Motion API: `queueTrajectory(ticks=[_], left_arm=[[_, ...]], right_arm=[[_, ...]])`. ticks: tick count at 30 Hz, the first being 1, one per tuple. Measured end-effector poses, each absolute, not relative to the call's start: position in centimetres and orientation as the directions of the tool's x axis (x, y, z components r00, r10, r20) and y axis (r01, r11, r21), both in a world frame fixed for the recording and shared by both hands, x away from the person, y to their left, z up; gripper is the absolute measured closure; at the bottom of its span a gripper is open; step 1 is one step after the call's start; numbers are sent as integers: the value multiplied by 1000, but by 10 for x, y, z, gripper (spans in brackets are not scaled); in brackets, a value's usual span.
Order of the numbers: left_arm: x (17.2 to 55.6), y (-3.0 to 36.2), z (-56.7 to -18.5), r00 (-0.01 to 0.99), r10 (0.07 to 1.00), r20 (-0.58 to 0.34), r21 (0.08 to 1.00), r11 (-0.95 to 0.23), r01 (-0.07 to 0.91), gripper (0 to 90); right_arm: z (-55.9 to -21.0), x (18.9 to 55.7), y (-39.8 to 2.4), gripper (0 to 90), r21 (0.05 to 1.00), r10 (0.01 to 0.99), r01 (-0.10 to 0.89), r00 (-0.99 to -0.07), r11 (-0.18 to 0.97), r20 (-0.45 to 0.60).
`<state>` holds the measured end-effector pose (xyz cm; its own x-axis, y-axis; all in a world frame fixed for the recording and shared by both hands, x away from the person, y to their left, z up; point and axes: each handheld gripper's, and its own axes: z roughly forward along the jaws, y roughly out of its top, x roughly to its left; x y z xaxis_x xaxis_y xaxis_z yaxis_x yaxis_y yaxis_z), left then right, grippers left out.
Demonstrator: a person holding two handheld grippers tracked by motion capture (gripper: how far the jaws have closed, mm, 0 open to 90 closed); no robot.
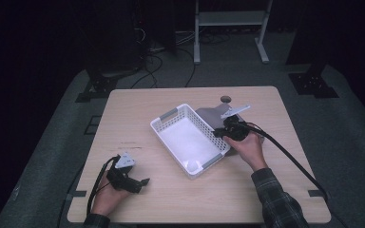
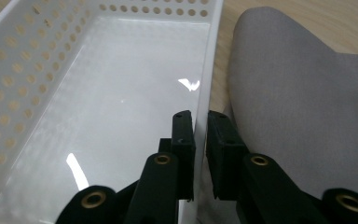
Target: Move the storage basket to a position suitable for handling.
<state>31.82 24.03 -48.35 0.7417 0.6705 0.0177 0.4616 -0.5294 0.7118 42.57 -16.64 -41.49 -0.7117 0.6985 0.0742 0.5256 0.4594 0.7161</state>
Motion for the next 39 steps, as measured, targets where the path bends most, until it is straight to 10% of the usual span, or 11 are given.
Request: queueTrajectory(ticks=[39], left_arm=[[318,240,-484,741,671,17,714,-527,461,0]], right_arm=[[-410,356,-160,835,674,693,544,-718,500,66]])
